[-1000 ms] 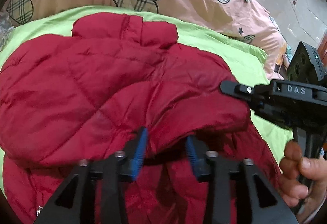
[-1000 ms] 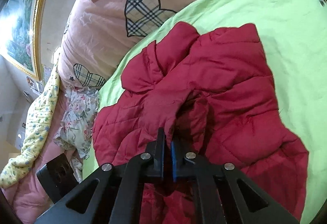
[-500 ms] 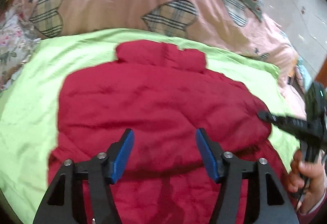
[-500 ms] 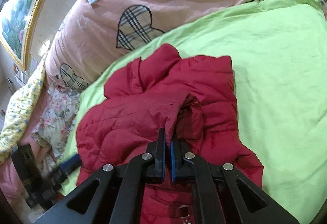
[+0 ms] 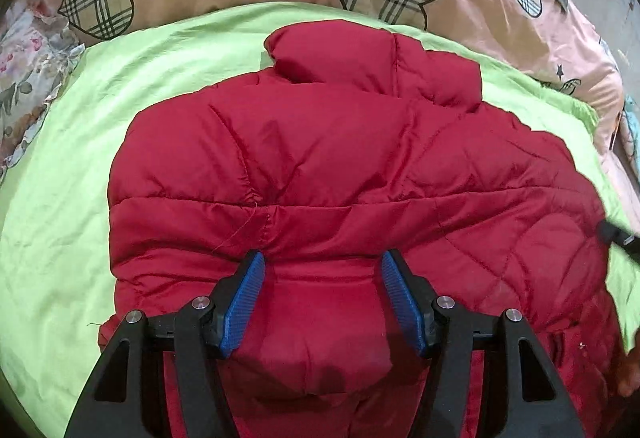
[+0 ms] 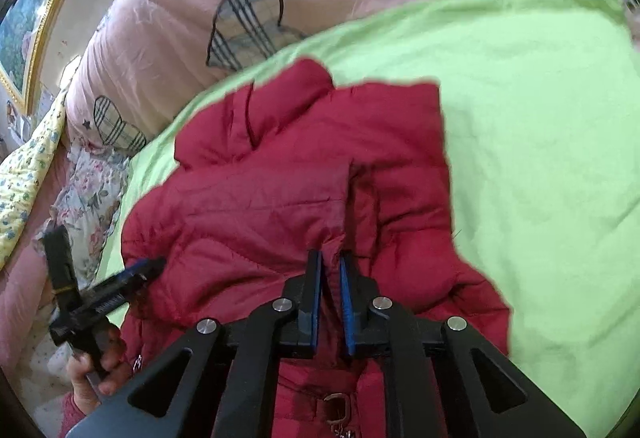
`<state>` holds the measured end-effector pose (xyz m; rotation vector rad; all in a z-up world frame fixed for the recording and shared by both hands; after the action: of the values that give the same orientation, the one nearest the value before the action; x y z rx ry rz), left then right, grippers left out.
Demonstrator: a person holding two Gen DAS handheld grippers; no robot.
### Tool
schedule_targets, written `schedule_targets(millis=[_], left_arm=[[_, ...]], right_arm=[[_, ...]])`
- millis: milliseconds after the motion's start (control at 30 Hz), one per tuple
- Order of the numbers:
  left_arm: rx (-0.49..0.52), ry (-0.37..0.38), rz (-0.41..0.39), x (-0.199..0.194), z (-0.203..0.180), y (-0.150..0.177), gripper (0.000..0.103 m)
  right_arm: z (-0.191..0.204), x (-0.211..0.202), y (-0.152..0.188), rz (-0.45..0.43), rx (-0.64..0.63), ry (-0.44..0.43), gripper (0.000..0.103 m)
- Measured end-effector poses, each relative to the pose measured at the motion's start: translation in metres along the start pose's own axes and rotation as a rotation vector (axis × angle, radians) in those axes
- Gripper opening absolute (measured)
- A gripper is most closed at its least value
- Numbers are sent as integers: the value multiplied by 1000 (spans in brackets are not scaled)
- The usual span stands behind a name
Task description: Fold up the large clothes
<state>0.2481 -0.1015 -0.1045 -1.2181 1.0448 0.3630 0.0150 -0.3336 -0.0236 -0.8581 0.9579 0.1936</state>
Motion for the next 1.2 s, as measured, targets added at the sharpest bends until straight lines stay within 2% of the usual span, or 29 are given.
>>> schedule_targets(millis=[67,133,233,333,400,500,600,700,833,1033,1100,1200], left_arm=[[-4,1,0,3,-2,-1,61],[-5,-1,1,6,-2,-2,61],[-4,-8,1,7,-2,-1,61],[-4,-10,1,5,0,0,62],[-6,-6,0,4,0,1,62],[1,6,-1,-5,1,2,61],[-17,30,-26,-24,8,3,61],[-45,10,-51,-36,20,7,64],[-72,-13,12,-19,33,15,63],[-80,-26,27,-8,34,18,64],[-88,-15,28,-5,37,19,65],[-88,-19,31,-10,39,20,65]], right_arm=[[11,-15,-2,-69,-36,4,12],[22,-19,-4,-87,-60,-23,13],[41,-2,0,-21,-113,-48,16],[49,25,10,30,-169,-4,17],[44,46,14,72,-170,37,22],[28,73,23,108,-158,77,21],[21,74,24,108,-130,63,19],[22,74,26,106,-138,71,19],[20,74,28,106,-129,72,19],[28,55,26,66,-140,72,25],[21,63,28,94,-137,89,25],[10,77,29,127,-107,68,22]])
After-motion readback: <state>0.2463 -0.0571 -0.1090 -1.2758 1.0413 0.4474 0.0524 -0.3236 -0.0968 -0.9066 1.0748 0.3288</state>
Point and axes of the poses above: each gripper's, at about its wrist camera, not at the fingertips, and x roughly the way its jaws point, z to its left, y to its underside, the point moved 1 cm from there along x, roughly the way its jaws point, and after that the axes turned 10 degrees about x, right-handed, at the moved point
